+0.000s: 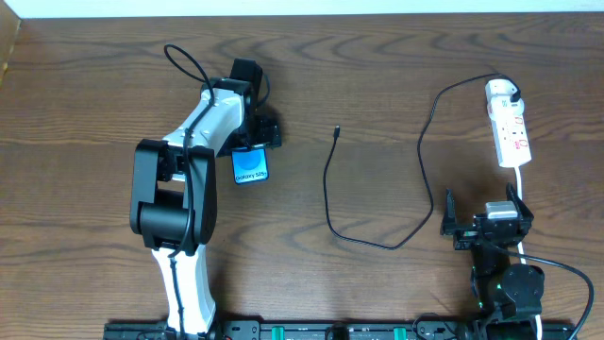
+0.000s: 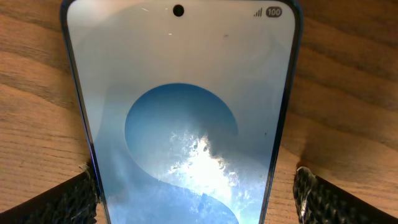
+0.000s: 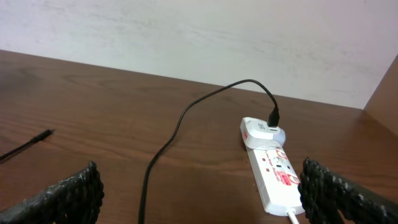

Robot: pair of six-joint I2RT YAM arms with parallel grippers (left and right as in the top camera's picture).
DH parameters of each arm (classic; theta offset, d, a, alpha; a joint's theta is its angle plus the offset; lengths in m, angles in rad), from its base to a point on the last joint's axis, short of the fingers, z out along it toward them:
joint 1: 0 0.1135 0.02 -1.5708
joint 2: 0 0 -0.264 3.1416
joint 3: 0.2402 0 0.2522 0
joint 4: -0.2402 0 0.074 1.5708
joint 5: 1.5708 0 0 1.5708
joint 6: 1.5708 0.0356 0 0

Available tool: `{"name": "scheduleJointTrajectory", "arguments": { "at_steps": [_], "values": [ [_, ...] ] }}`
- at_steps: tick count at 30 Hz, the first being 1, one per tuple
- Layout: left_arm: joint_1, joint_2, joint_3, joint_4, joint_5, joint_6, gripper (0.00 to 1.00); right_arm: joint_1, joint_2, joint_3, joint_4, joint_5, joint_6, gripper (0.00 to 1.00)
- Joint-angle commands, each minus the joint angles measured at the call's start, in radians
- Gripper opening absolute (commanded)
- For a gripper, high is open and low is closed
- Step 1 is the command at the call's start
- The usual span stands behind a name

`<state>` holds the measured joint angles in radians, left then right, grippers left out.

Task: Plug charger to phone and switch on socket
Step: 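Close the left gripper on the phone and lift it upright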

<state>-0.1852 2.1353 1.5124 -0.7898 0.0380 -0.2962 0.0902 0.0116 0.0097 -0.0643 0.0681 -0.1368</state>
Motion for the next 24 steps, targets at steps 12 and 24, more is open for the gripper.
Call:
{"name": "scheduleJointTrajectory", "arguments": {
  "at_steps": [12, 24],
  "values": [
    [-0.002, 0.042, -0.043, 0.008, -0.137, -0.024, 1.0, 0.007, -0.006, -0.005, -0.002, 0.008, -0.007, 0.99],
    [-0.002, 0.042, -0.089, 0.04, -0.128, -0.023, 0.99, 0.007, -0.006, -0.005, -0.002, 0.008, -0.007, 0.99]
  ]
}}
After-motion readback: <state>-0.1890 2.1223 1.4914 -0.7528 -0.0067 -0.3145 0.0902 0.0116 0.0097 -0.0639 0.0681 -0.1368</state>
